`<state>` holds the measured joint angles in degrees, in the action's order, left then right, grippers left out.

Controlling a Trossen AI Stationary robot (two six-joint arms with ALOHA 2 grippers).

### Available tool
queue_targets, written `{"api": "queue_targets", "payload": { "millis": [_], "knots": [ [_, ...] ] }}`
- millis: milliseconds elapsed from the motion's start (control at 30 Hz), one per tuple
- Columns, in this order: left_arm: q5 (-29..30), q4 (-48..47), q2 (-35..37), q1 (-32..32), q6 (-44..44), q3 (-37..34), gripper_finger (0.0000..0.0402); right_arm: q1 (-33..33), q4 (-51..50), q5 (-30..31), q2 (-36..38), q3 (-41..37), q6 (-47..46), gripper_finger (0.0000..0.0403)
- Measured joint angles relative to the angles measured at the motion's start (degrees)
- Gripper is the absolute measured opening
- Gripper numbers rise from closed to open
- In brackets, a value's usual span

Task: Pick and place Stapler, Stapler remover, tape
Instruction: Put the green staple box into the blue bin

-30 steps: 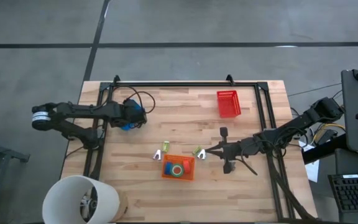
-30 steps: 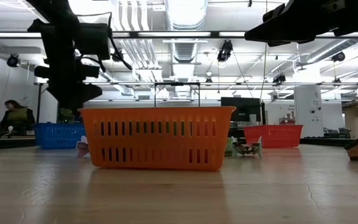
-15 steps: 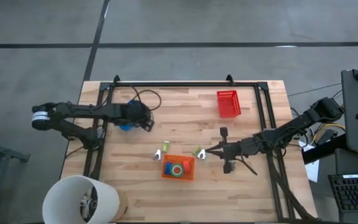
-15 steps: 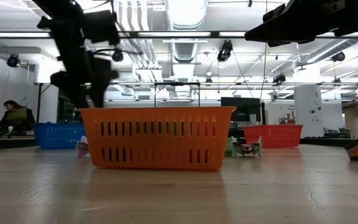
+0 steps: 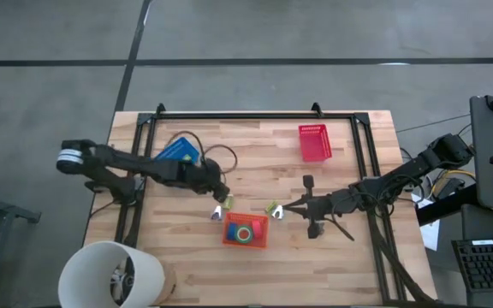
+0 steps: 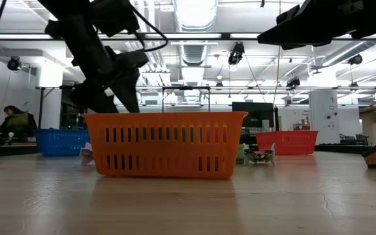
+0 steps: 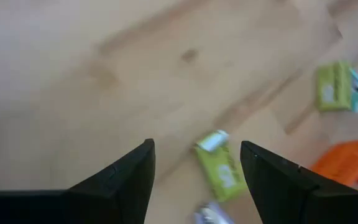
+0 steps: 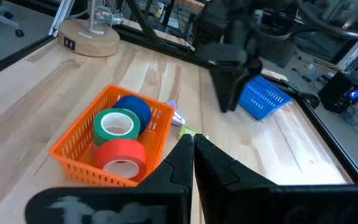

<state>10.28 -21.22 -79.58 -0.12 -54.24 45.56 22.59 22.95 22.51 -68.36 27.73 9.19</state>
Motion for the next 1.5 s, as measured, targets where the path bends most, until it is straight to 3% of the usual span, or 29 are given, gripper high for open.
{"api": "queue_targets", "payload": {
  "millis": [167, 500, 867, 1100, 1233, 1500],
  "knots": [
    [-0.49, 1.72, -6.23, -3.25, -1.42, 3.05, 0.0236, 0.00, 0.01, -0.01, 0.00, -0.27, -0.20, 0.0008],
    [-0.85, -0.50, -14.64, -3.98, -1.95, 7.05, 0.0236, 0.00, -0.01, -0.06, 0.00, -0.87, -1.31, 0.0008],
    [-1.79, -0.27, -18.42, -4.11, -0.78, 8.26, 0.0236, 0.00, 0.03, -0.07, 0.00, -1.19, -1.22, 0.0008],
    [0.66, -0.96, -19.33, -4.24, 3.43, 8.35, 0.0234, 0.00, 0.08, -0.07, 0.00, -1.19, -1.24, 0.0008],
    [2.63, -1.98, -19.44, -4.19, 5.01, 8.30, 0.0215, 0.00, 0.09, -0.07, 0.00, -1.19, -1.25, 0.0008],
    [3.29, -2.35, -19.47, -4.18, 7.56, 8.20, 0.0134, 0.00, 0.09, -0.07, 0.00, -1.19, -1.09, 0.0008]
  ]
}}
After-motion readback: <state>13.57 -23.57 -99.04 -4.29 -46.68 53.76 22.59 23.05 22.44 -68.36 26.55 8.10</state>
